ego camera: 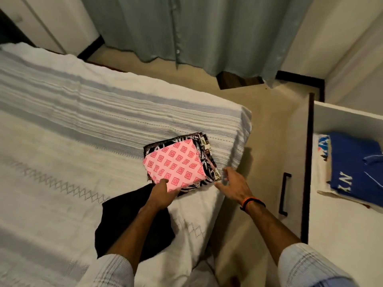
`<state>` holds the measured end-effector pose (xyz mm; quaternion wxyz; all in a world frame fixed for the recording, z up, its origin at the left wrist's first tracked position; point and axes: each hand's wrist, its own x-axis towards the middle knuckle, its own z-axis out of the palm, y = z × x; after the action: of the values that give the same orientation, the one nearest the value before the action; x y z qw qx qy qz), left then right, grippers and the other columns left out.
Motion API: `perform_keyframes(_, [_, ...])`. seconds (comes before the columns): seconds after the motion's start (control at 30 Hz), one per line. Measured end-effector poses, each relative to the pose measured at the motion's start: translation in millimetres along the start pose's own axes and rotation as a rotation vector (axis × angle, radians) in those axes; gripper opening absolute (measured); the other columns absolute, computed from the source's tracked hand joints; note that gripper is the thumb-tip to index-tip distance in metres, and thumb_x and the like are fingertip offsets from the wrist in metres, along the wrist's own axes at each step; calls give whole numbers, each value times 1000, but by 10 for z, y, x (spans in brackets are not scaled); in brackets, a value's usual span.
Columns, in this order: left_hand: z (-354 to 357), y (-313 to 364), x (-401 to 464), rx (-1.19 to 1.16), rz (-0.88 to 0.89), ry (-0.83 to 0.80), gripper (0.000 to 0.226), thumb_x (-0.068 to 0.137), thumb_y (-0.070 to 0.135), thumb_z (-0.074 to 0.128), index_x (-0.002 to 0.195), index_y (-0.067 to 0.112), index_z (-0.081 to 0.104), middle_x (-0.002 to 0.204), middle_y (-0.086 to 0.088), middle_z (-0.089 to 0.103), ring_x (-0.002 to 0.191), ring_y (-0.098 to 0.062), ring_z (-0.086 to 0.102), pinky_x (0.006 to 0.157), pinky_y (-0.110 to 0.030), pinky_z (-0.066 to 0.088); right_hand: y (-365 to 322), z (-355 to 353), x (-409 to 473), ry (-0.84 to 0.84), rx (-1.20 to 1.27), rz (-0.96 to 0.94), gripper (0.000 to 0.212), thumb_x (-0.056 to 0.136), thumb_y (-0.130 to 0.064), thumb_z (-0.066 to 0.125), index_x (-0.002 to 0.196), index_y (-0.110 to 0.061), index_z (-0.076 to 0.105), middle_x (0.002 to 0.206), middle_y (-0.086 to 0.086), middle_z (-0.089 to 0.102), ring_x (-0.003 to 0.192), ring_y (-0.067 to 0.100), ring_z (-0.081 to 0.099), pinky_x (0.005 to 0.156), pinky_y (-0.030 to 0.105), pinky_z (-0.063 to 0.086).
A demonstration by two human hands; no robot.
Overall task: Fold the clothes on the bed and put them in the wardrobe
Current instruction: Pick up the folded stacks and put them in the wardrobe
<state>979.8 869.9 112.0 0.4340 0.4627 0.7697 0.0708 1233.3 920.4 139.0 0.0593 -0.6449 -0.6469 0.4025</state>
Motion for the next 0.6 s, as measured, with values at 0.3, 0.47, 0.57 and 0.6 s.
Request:
perform_keyframes(0.3, [-282, -458, 946, -200, -162, 20, 55, 90, 34, 68, 132, 5, 47, 130, -8, 59, 119, -29, 57, 92, -33, 45, -207, 401, 1082, -98, -43, 107, 62, 84, -39, 74, 132, -10, 47, 128, 7, 60, 111, 24, 58, 95, 39, 50])
perform_keyframes(0.47, [-128, -1062, 1686, -321, -278, 28, 95, 56, 83, 65, 124, 16, 56, 115, 6, 69, 103, -18, 68, 86, -38, 56, -124, 587, 1638, -81, -60, 152, 65, 83, -47, 73, 130, -9, 49, 122, 7, 61, 105, 25, 58, 89, 40, 51])
perform_keyframes(0.57, [-126, -1058, 1849, -376, -315, 74, 65, 69, 61, 77, 114, 16, 63, 107, 2, 72, 93, -16, 69, 73, -26, 54, -65, 704, 1938, -82, -46, 191, 67, 79, -53, 74, 127, -11, 52, 115, 3, 62, 100, 22, 58, 87, 40, 52])
perform_keyframes(0.6, [-186, -963, 1806, -413, -324, 112, 58, 74, 49, 79, 116, 12, 61, 108, 0, 70, 93, -17, 68, 72, -25, 52, -59, 717, 1979, -78, -27, 190, 69, 76, -57, 74, 125, -13, 53, 113, 0, 63, 100, 22, 59, 87, 40, 53])
